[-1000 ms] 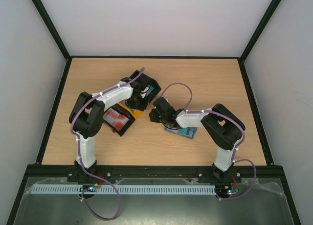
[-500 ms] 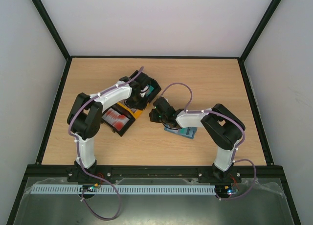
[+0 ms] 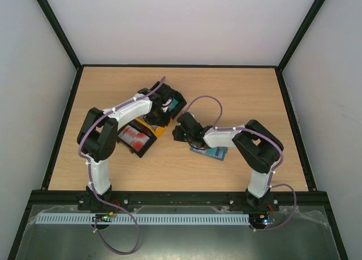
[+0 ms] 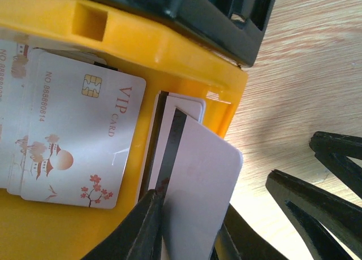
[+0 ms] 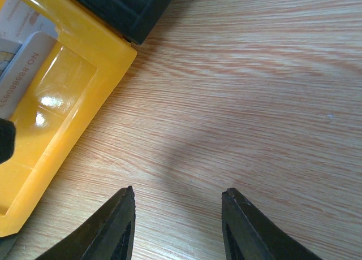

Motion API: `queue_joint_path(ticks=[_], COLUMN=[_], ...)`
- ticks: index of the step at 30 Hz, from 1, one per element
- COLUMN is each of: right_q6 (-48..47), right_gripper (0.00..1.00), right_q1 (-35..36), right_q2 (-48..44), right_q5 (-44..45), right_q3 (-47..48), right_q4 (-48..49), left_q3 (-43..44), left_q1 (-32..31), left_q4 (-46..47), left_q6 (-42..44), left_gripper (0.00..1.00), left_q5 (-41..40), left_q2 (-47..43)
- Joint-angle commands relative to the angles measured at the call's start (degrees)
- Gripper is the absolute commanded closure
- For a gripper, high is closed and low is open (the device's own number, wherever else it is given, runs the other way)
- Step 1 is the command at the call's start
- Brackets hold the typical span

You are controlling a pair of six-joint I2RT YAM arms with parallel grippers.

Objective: Put the credit cards into the card holder
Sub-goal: Pick up the credit card from the storage box.

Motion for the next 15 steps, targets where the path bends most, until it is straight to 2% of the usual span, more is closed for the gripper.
queue_joint_path(ticks=[1,6,15], right_q6=[0.7,0.8,0.9], right_gripper=[0.59,0.59,0.59], right_q1=[-0.4,-0.4,-0.4], right_q2=[1.4,1.4,1.3], right_q5=[0.8,0.7,0.9], right_q3=[-0.4,-0.4,-0.3], right_q4=[-1.4,-1.4,-1.5], left_q3=[0.5,0.5,0.4], left_q1=[-0.3,-0.3,-0.3], left_q4=[-2.7,-3.0,-3.1], left_q6=[-0.3,-0.3,-0.2], left_gripper=[0.77,0.78,0.88], left_q5=[0.9,0.7,0.5], left_q2=[-3.3,-3.9,-4.1])
